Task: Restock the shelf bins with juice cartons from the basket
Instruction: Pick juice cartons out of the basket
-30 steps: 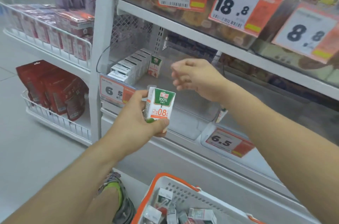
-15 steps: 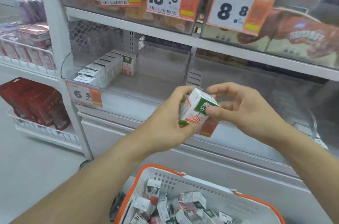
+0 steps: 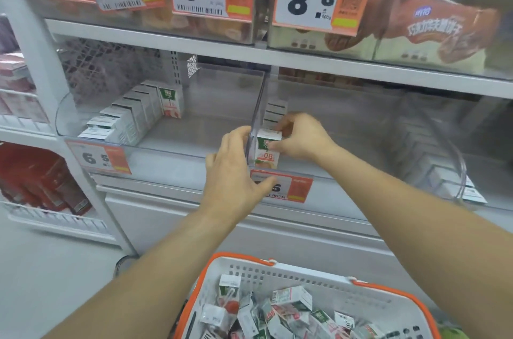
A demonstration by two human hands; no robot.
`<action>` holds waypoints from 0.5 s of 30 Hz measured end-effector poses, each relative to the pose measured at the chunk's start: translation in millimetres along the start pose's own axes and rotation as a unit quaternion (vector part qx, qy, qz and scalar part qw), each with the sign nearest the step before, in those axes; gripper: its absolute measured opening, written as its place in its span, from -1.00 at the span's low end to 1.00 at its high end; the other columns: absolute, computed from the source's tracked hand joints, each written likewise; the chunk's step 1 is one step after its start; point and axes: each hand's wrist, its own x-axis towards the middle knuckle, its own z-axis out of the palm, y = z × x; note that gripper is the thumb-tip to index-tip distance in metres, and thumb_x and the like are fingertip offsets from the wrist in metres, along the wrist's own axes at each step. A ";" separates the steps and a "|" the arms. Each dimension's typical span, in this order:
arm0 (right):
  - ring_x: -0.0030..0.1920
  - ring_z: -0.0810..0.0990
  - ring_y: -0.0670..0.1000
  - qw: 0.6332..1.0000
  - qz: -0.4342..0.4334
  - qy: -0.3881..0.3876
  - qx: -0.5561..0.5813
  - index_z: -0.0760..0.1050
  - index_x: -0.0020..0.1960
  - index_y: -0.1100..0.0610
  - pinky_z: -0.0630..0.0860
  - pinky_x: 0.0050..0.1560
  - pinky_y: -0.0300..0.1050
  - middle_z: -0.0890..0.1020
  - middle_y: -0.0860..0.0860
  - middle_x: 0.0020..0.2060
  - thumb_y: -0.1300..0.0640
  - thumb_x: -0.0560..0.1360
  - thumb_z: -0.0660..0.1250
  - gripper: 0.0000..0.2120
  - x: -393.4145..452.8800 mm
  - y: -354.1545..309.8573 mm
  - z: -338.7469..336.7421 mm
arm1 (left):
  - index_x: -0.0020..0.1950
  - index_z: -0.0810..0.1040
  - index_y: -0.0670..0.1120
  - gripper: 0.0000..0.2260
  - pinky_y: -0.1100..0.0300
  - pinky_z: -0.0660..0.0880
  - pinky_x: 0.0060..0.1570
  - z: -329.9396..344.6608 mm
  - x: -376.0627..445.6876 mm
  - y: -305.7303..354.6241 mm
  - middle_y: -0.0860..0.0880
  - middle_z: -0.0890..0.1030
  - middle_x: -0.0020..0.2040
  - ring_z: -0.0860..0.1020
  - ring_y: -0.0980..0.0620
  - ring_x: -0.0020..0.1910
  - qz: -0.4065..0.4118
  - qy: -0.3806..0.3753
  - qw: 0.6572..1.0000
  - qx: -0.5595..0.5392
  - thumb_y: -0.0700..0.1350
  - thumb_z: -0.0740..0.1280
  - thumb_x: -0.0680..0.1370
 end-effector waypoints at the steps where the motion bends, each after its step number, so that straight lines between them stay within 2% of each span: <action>1: -0.02 0.63 0.02 1.000 0.012 0.006 0.009 0.59 0.12 0.11 0.48 -0.12 -0.18 0.63 -0.02 -0.06 0.03 0.34 0.59 -0.59 2.7 1.7 4.0 | 0.46 0.26 -0.02 -0.16 0.20 0.19 0.24 1.1 0.1 -1.3 0.06 0.42 0.31 0.43 0.09 0.26 0.002 0.005 1.000 0.001 0.01 0.62 0.30; 8: 0.05 0.59 0.01 0.998 0.029 0.053 0.013 0.50 0.20 0.12 0.47 -0.04 -0.18 0.60 0.00 0.04 -0.07 0.29 0.62 -0.42 -13.3 6.5 -5.6 | 0.48 0.26 -0.04 -0.17 0.21 0.20 0.27 -0.1 -2.3 -2.2 0.03 0.42 0.32 0.41 0.07 0.29 0.022 -0.001 1.000 0.005 0.00 0.60 0.33; 10: -0.07 0.64 -0.06 0.993 -0.004 0.108 0.051 0.52 0.13 0.08 0.50 -0.07 -0.27 0.62 -0.03 0.01 -0.02 0.35 0.58 -0.56 -40.9 4.5 -20.2 | 0.45 0.32 -0.09 -0.29 0.24 0.27 0.30 -6.8 -3.4 2.6 -0.02 0.42 0.29 0.41 0.04 0.29 0.048 0.028 0.998 -0.037 -0.08 0.56 0.37; 12: -0.28 0.64 -0.13 0.982 -0.043 0.136 0.127 0.53 0.02 0.08 0.53 -0.20 -0.32 0.64 -0.05 -0.11 0.09 0.42 0.54 -0.74 -80.8 4.0 -36.4 | 0.34 0.42 -0.17 -0.50 0.28 0.37 0.25 -15.1 -8.0 12.2 -0.08 0.47 0.21 0.48 0.03 0.20 0.092 0.110 0.984 -0.104 -0.18 0.46 0.43; 13: -0.33 0.65 -0.10 0.975 -0.056 0.117 0.180 0.54 -0.01 0.11 0.56 -0.27 -0.26 0.65 -0.04 -0.18 0.16 0.44 0.53 -0.79 -102.0 6.4 -44.4 | 0.26 0.46 -0.19 -0.60 0.27 0.42 0.18 -18.6 -12.4 18.3 -0.10 0.51 0.14 0.51 0.03 0.11 0.103 0.135 0.976 -0.132 -0.22 0.41 0.45; 15: -0.38 0.68 0.06 0.951 -0.061 0.041 0.301 0.54 -0.05 0.20 0.55 -0.40 -0.13 0.63 0.04 -0.30 0.27 0.44 0.51 -0.83 -142.7 19.6 -57.4 | 0.12 0.51 -0.17 -0.76 0.24 0.50 -0.01 -18.7 -27.1 30.2 -0.09 0.57 0.00 0.55 0.03 -0.07 0.115 0.103 0.974 -0.168 -0.28 0.36 0.47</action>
